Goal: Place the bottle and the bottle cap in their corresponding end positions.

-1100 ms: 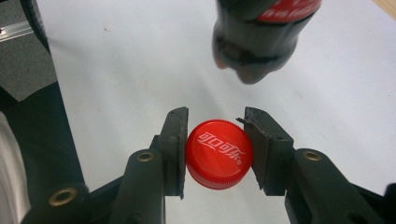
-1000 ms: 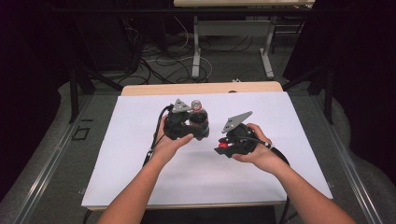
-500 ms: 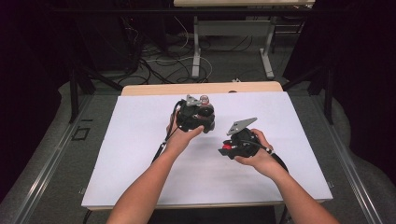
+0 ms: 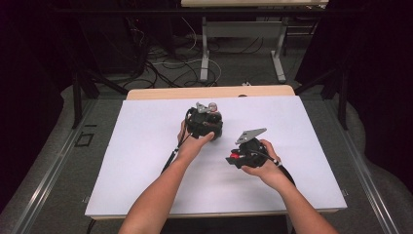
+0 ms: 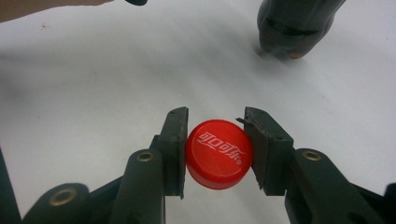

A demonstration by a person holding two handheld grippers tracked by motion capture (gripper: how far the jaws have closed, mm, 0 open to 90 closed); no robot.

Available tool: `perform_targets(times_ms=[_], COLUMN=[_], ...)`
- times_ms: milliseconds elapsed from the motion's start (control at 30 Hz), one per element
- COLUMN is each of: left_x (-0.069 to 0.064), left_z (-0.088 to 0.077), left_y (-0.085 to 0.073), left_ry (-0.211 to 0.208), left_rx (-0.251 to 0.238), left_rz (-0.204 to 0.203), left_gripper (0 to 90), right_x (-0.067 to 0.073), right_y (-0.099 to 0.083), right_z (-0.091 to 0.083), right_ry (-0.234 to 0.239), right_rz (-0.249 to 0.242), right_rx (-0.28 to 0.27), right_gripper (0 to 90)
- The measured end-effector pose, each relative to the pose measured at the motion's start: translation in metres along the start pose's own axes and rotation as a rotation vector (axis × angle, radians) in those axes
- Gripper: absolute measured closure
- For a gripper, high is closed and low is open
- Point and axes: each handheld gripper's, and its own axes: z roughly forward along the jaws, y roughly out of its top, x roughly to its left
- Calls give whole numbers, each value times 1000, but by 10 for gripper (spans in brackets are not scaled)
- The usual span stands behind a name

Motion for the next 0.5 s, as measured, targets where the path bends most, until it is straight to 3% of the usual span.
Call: perform_targets(times_ms=[33,233,433,500], left_x=[-1,-2,-4,-5], left_z=[1,5,5,4], left_y=[-1,-8,-14,-16], left_ry=[9,9,7,4], left_rx=[7,22,3,3], left_rz=[6,5,45,40], left_gripper=[299,298,294,292], right_x=[0,2,4,5], right_y=[-1,-5,-4,-4], right_z=[3,12,20,23], right_ry=[-2,5,12,10], right_rz=[2,15,9,5], right_rx=[-18,14,8,5], right_gripper=[607,607,607,607])
